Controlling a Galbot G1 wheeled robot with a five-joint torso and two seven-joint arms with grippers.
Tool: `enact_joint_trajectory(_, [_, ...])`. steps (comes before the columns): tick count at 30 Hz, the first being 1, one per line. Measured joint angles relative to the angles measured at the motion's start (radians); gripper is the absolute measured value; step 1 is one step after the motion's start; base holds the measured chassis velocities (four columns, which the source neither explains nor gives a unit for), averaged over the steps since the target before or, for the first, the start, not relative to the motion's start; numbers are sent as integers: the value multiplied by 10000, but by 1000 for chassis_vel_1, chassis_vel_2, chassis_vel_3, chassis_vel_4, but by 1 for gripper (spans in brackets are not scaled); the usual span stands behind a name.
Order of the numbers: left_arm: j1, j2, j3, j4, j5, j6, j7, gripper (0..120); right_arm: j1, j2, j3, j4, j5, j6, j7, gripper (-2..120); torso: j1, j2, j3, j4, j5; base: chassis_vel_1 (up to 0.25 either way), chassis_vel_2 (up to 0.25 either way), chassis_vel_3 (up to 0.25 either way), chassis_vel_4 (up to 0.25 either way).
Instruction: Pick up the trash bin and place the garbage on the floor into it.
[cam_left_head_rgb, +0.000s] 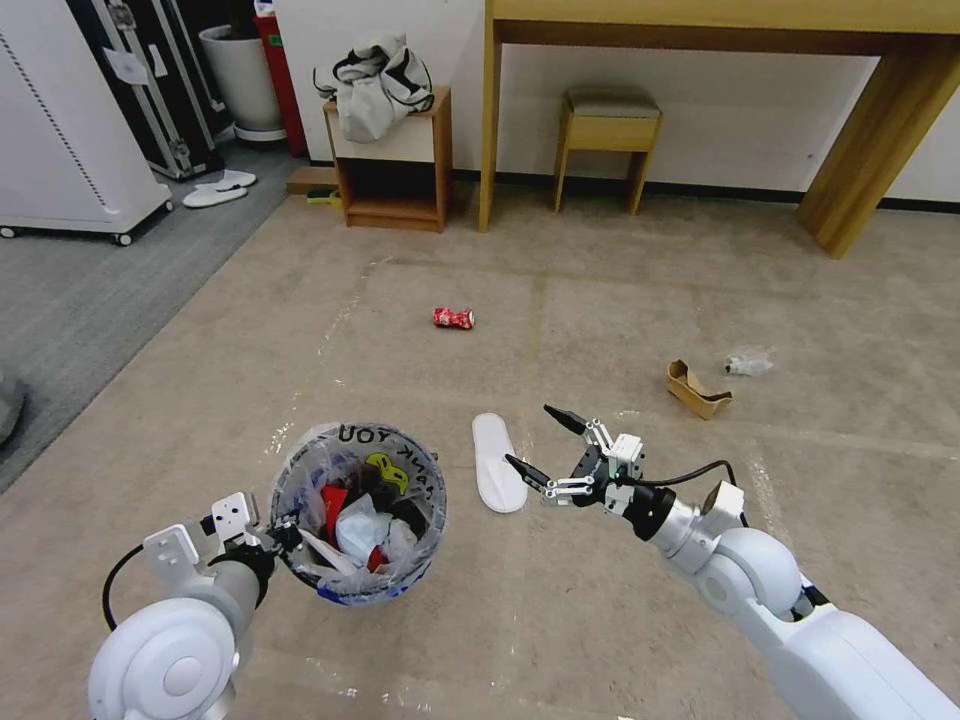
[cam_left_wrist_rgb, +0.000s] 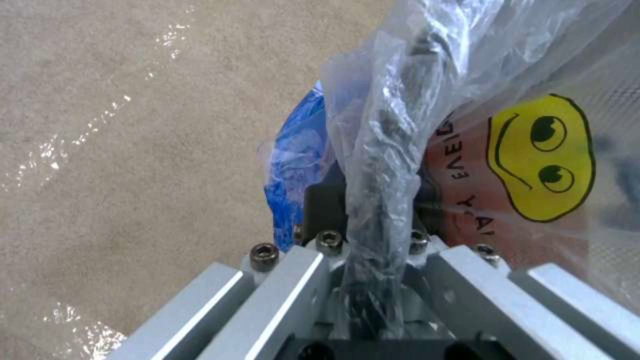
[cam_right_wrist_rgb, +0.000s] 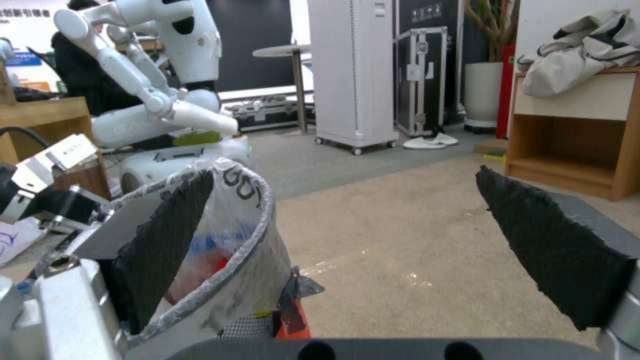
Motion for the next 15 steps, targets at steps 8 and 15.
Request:
enact_joint_trajectory(8, [-25,6,-22,49,30,-1,-1,0,89,11,66,-24,21,-304,-242,100,0,0,0,4,0,0,0,0,0])
enact_joint_trajectory(15, [-14,7,-31,55,61,-26,1,0,87,27,90,-112,262,-275,-502,100,0,0,0,4,0,0,0,0,0])
